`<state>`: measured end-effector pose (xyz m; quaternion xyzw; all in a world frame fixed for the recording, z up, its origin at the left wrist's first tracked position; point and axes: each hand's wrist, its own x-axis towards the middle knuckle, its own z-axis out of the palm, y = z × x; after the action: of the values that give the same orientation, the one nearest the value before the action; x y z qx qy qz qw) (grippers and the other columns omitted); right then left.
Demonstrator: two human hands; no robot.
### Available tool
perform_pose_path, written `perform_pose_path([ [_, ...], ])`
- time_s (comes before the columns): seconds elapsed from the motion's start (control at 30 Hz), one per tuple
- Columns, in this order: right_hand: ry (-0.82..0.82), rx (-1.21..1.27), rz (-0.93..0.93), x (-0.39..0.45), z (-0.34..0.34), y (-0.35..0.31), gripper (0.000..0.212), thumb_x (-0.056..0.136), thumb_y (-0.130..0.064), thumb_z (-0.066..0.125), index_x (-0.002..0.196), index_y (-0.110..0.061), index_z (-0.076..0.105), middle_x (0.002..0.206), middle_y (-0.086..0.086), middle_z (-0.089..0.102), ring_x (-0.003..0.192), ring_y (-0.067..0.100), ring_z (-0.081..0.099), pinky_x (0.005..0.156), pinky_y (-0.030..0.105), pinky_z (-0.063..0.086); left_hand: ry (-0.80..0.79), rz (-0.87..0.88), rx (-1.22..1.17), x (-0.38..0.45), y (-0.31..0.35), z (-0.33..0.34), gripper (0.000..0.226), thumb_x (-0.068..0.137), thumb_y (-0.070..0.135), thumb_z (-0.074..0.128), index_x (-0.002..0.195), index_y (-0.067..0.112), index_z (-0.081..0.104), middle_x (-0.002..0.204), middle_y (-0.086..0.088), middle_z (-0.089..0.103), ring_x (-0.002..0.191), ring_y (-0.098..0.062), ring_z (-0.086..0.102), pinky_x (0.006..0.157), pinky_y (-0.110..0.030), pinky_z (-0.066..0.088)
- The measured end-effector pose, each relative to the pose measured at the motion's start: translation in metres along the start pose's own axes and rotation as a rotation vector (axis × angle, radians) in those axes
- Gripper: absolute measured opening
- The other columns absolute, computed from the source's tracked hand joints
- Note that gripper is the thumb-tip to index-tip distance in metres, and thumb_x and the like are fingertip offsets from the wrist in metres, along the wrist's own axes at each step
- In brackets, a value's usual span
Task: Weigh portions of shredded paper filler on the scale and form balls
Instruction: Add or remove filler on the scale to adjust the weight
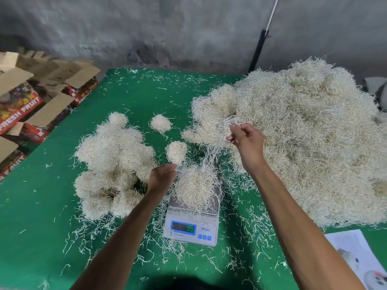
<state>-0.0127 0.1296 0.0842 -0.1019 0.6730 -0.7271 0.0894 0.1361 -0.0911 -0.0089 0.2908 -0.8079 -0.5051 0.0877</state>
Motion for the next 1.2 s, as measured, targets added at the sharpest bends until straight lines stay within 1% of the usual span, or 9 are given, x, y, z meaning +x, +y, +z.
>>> perform_pose_path([
  [0.13,-0.051,-0.007,-0.002,-0.003,0.01,-0.003,0.021,0.1,-0.029,0.067,0.093,-0.01,0.066,0.077,-0.005,0.068,0.077,0.018,0.06,0.087,0.042,0.053,-0.264,0.265,-0.039,0.001,0.049,0.004,0.056,0.094,0.019,0.064,0.147,0.019,0.046,0.151,-0.006,0.046,0.111,-0.008,0.056,0.09,-0.013,0.044],
  [0.2,-0.08,-0.014,-0.018,-0.003,0.014,-0.006,0.023,0.1,-0.029,0.067,0.093,-0.008,0.065,0.076,-0.005,0.066,0.075,0.017,0.061,0.085,0.039,0.054,-0.307,0.299,-0.054,0.003,0.073,0.008,0.065,0.09,0.042,0.068,0.148,0.026,0.043,0.154,0.003,0.043,0.132,-0.008,0.045,0.105,-0.026,0.037],
  [0.3,-0.113,-0.019,-0.049,-0.002,0.019,-0.013,0.025,0.101,-0.028,0.066,0.097,-0.004,0.064,0.077,-0.004,0.066,0.075,0.015,0.062,0.081,0.031,0.054,-0.233,0.268,-0.045,0.007,0.098,0.018,0.077,0.08,0.066,0.07,0.141,0.024,0.05,0.135,0.011,0.054,0.115,-0.003,0.054,0.089,-0.021,0.043],
  [0.4,-0.103,-0.005,-0.059,0.0,0.019,-0.018,0.02,0.102,-0.025,0.065,0.098,-0.005,0.065,0.077,-0.005,0.068,0.076,0.013,0.066,0.081,0.028,0.056,-0.177,0.334,-0.069,0.01,0.095,0.023,0.038,0.089,0.048,0.071,0.098,0.011,0.071,0.08,0.004,0.062,0.065,-0.003,0.05,0.057,-0.023,0.043],
  [0.57,-0.065,-0.058,-0.062,0.004,0.025,-0.02,0.01,0.102,-0.02,0.065,0.103,-0.01,0.068,0.081,-0.009,0.072,0.08,0.012,0.07,0.085,0.031,0.06,-0.101,0.299,-0.112,0.007,0.072,0.027,0.04,0.091,0.037,0.071,0.059,0.016,0.061,0.047,0.004,0.046,0.044,-0.008,0.027,0.043,-0.022,0.032],
  [0.73,-0.06,-0.059,-0.056,0.006,0.032,-0.02,0.007,0.102,-0.016,0.064,0.098,-0.011,0.068,0.079,-0.007,0.071,0.077,0.015,0.068,0.087,0.041,0.062,-0.01,0.212,-0.065,0.002,0.05,0.027,0.017,0.088,0.038,0.075,0.095,0.023,0.078,0.081,0.027,0.068,0.064,0.014,0.062,0.061,-0.004,0.046],
  [0.93,-0.047,-0.038,-0.051,0.004,0.039,-0.02,0.009,0.101,-0.01,0.063,0.096,-0.005,0.068,0.08,-0.003,0.069,0.077,0.016,0.067,0.086,0.044,0.062,0.04,0.165,0.025,0.005,0.035,0.02,0.039,0.087,0.043,0.074,0.11,0.012,0.075,0.104,0.0,0.076,0.073,0.009,0.067,0.072,-0.017,0.058],
  [1.07,-0.077,-0.1,-0.102,-0.001,0.037,-0.016,0.01,0.102,-0.016,0.063,0.094,-0.012,0.068,0.082,-0.01,0.07,0.078,0.009,0.066,0.088,0.038,0.061,0.051,0.131,0.041,0.011,0.033,0.013,0.044,0.088,0.041,0.073,0.108,0.002,0.073,0.104,-0.017,0.073,0.091,-0.034,0.07,0.081,-0.043,0.059],
  [1.2,-0.155,-0.197,-0.017,-0.01,0.028,0.002,0.008,0.099,-0.028,0.068,0.098,-0.023,0.074,0.089,-0.008,0.07,0.075,0.011,0.059,0.074,0.026,0.053,0.042,0.257,0.096,0.011,0.033,0.009,0.028,0.092,0.024,0.071,0.099,-0.003,0.073,0.09,-0.015,0.072,0.07,-0.022,0.064,0.068,-0.038,0.059],
])
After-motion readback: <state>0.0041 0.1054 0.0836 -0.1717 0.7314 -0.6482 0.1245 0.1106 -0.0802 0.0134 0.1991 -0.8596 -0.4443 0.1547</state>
